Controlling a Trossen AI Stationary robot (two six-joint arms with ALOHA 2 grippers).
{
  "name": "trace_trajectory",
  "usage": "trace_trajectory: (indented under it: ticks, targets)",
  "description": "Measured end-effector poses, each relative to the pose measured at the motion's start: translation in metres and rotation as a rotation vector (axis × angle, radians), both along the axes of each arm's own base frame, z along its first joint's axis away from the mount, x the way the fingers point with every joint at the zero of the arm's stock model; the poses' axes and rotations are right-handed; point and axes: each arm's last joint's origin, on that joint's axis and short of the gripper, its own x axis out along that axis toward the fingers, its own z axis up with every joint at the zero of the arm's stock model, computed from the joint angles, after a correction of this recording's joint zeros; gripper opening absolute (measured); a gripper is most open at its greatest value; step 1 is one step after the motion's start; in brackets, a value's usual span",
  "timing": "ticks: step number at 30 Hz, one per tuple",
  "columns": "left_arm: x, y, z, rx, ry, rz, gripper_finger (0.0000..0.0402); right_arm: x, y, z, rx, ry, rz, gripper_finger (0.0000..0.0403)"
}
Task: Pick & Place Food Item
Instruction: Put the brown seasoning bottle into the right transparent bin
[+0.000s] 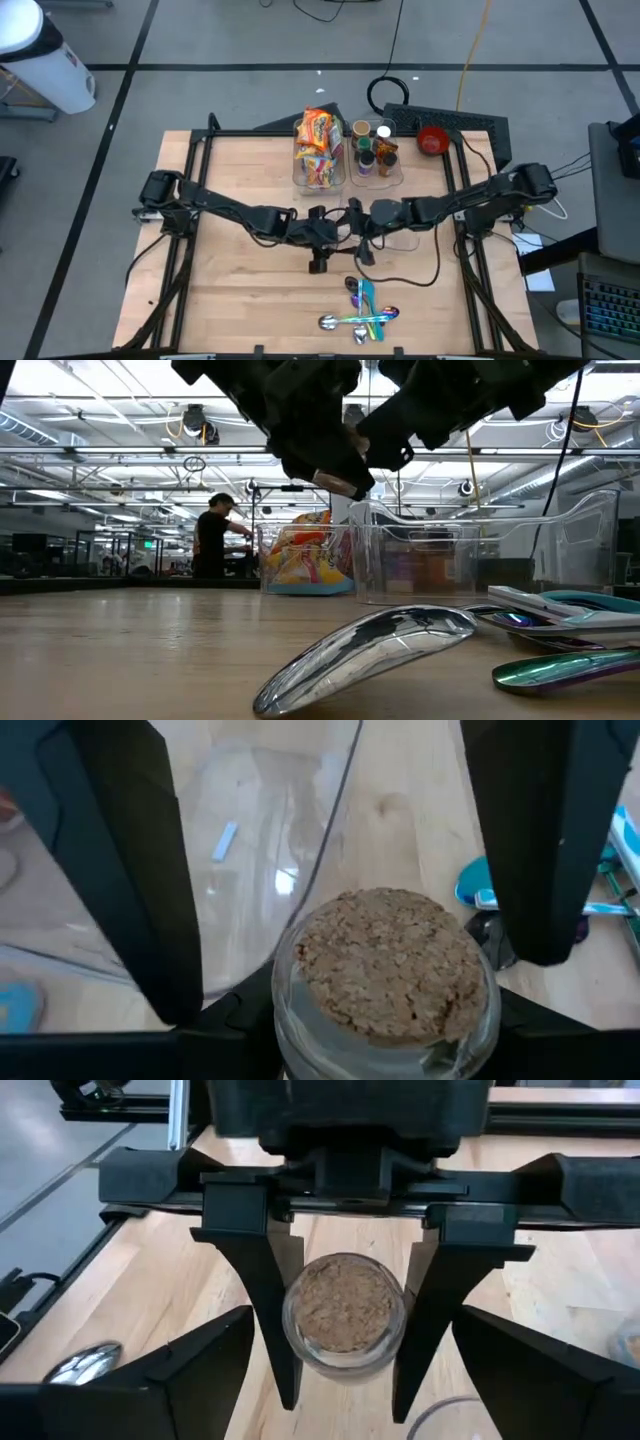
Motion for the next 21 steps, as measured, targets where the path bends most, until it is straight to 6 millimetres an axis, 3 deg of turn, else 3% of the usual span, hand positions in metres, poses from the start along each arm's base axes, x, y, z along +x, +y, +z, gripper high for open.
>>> trace_trajectory:
  ticks: [6, 15, 19, 21]
  targets:
    - [-0.0017, 0.0001, -0.0023, 0.0, 0.024, 0.001, 0.0188, 0.0038, -0.0008, -0.0058, 0.001, 0.006, -0.005, 0.03]
    - [-0.0013, 0.0001, -0.0016, -0.008, 0.017, 0.01, 0.0188, 0.0035, -0.0005, -0.0059, 0.009, 0.01, 0.001, 0.016]
    - [-0.0012, 0.0, -0.0015, -0.003, 0.013, 0.028, 0.0188, 0.0031, -0.0005, -0.0051, 0.01, 0.009, 0.003, 0.0152]
    - [-0.0009, -0.0003, -0.0008, -0.029, 0.0, 0.088, 0.0209, 0.0024, -0.0006, -0.0037, 0.01, 0.006, 0.003, 0.0152]
